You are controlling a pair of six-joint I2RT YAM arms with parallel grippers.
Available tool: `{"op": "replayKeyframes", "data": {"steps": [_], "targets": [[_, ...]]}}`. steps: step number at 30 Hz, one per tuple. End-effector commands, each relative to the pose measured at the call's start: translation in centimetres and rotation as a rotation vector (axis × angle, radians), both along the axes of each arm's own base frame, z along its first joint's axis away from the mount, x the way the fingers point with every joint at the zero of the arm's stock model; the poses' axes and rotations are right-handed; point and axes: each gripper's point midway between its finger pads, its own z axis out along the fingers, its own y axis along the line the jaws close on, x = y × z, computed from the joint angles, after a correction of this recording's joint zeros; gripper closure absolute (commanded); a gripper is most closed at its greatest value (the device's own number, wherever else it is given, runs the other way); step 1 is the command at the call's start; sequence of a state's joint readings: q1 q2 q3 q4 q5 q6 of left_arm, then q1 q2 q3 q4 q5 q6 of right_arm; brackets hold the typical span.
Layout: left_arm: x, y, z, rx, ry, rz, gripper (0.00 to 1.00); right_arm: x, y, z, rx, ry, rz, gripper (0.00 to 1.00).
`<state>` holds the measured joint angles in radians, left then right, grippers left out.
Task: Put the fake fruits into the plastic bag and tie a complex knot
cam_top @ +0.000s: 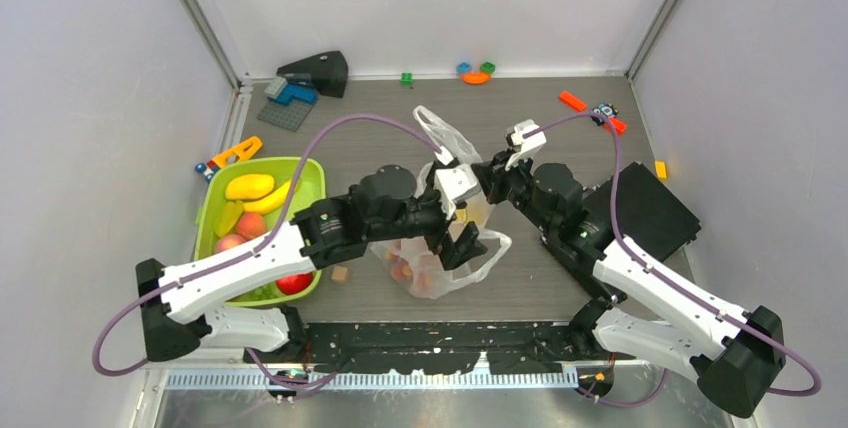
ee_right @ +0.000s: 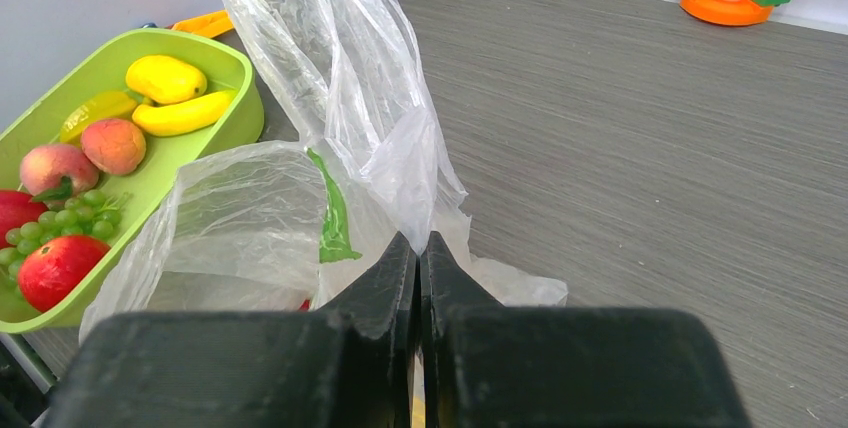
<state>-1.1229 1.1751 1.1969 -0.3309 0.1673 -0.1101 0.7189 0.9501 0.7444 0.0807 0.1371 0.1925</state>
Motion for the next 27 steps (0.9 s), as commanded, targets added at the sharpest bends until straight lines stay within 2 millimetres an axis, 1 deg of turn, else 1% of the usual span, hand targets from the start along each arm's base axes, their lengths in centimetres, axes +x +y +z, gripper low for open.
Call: {"op": "replayKeyframes", "data": {"steps": [1,4,7,10,15,18,22,26,27], "targets": [[0.8,-1.9,2.4,-0.042,-0.101,0.048,0.01,0.3,0.3,3.0,0.060,-0.049,-0.007,0.95],[0.4,-2.8,1.8,-0.012,-0.134,0.074,0.01,0.3,0.3,3.0,0.056,-0.050,-0.009,0.95],[0.5,-3.0,1.5,0.015,-0.162,0.115,0.01,0.2,0.3,3.1,0.057,-0.050,-0.007,0.95],[0.1,-3.4,1.6,-0.017,-0.135,0.136,0.01,0.2,0.3,3.0,0.058,-0.050,-0.008,0.95],[-0.8,-4.3,1.8,-0.053,-0.102,0.122,0.01,0.2,0.3,3.0,0.060,-0.049,-0.003,0.95],[-1.1,-4.8,1.4,-0.050,-0.086,0.119,0.01,0.2,0.4,3.0,0.060,-0.048,-0.001,0.95],[-0.4,-4.8,0.4,-0.001,-0.111,0.174,0.01,0.2,0.4,3.1,0.062,-0.049,0.000,0.95],[0.4,-4.5,-0.1,0.082,-0.218,0.277,0.01,0.3,0.4,2.9,0.059,-0.046,-0.003,0.95],[0.4,-4.5,0.0,0.096,-0.235,0.292,0.01,0.3,0.4,2.9,0.058,-0.048,-0.004,0.95]]}}
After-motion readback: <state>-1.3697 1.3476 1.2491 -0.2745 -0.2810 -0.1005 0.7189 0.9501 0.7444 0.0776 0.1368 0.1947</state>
